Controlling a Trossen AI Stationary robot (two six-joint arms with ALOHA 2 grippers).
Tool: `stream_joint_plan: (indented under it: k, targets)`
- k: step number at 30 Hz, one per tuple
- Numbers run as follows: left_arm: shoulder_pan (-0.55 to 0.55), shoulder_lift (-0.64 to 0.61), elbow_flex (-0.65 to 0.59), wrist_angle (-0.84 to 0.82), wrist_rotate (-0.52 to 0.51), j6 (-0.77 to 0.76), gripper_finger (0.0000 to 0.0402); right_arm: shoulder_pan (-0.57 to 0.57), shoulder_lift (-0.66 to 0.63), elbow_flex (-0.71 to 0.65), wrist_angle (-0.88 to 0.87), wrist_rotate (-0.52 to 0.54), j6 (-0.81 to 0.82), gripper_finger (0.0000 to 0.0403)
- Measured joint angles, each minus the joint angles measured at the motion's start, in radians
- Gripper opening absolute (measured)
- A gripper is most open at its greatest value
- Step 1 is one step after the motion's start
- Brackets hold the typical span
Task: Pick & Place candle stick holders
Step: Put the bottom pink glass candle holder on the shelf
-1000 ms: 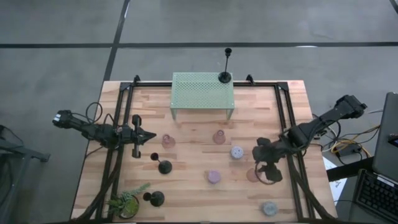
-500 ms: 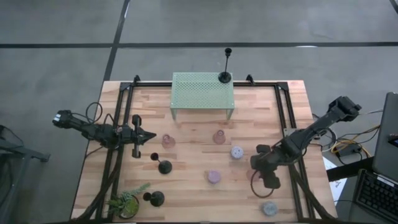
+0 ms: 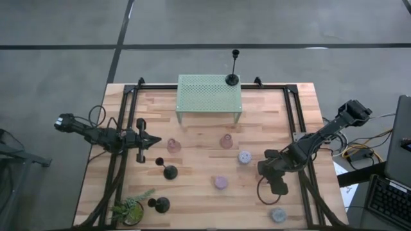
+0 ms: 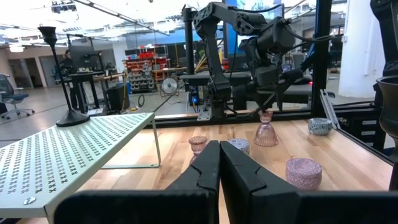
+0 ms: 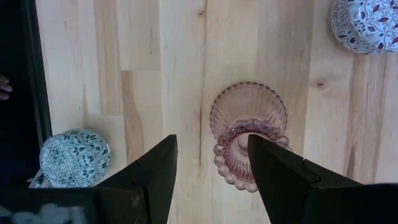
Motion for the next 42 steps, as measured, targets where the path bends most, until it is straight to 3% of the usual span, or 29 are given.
stream_joint_plan:
  k: [10, 23, 31, 42]
  targets:
    - [0.0, 0.0, 0.0, 0.0, 0.0, 0.0, 0.0014, 0.01, 0.057, 0.002, 0.007, 0.017, 0.001, 0.0154]
    - [0.0, 0.0, 0.0, -0.003, 0.0, 0.0, 0.0014, 0.013, 0.051, 0.002, 0.003, 0.081, -0.019, 0.0033]
    - [0.0, 0.0, 0.0, -0.002, 0.0, 0.0, 0.0014, 0.013, 0.048, 0.031, -0.029, 0.11, -0.029, 0.0031]
    - [0.0, 0.0, 0.0, 0.001, 0.0, 0.0, 0.0014, -0.02, 0.053, 0.287, -0.278, 0.216, -0.149, 0.0031]
